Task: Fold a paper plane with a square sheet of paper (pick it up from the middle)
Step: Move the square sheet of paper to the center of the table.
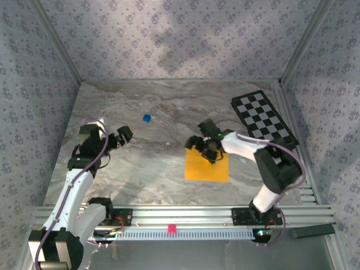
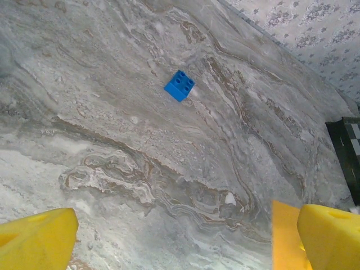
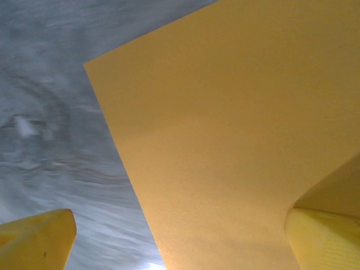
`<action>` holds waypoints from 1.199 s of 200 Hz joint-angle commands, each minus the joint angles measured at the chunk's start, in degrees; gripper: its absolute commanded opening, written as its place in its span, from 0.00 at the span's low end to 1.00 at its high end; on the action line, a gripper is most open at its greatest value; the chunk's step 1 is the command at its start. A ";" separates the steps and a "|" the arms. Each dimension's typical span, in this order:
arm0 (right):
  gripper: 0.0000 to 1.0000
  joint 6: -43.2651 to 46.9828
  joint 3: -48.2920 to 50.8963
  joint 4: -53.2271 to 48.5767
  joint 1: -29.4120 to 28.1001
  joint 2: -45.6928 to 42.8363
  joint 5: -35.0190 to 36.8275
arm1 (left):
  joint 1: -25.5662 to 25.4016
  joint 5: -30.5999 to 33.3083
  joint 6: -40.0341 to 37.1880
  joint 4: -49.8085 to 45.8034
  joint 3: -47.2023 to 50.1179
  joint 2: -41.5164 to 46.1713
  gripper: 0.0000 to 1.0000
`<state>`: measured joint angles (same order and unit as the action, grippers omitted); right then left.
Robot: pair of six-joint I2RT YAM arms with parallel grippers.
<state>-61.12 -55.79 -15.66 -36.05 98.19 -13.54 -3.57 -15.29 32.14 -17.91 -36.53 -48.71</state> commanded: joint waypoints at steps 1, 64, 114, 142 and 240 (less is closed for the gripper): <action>0.97 -9.53 -1.84 5.67 -3.87 6.95 -2.24 | 0.15 -3.99 0.57 -1.53 -2.37 -1.04 1.00; 1.00 -1.18 -17.54 -2.68 -7.79 6.95 1.81 | 0.23 -9.42 3.53 5.19 0.78 -1.43 1.00; 1.00 4.97 -4.80 0.84 -3.37 -2.83 4.34 | -0.74 -13.65 2.83 4.50 -2.31 -6.02 1.00; 0.99 7.41 -1.09 2.61 -1.37 -3.69 -1.45 | -2.90 -12.50 3.45 3.97 -2.32 -6.91 1.00; 0.94 6.20 -2.92 3.16 -2.40 5.63 -7.03 | -6.07 -10.86 6.88 3.65 0.83 -6.88 1.00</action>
<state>-53.12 -57.93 -12.84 -38.48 101.10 -20.36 -9.06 -26.35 37.82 -14.81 -36.25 -56.10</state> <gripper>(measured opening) 0.947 0.996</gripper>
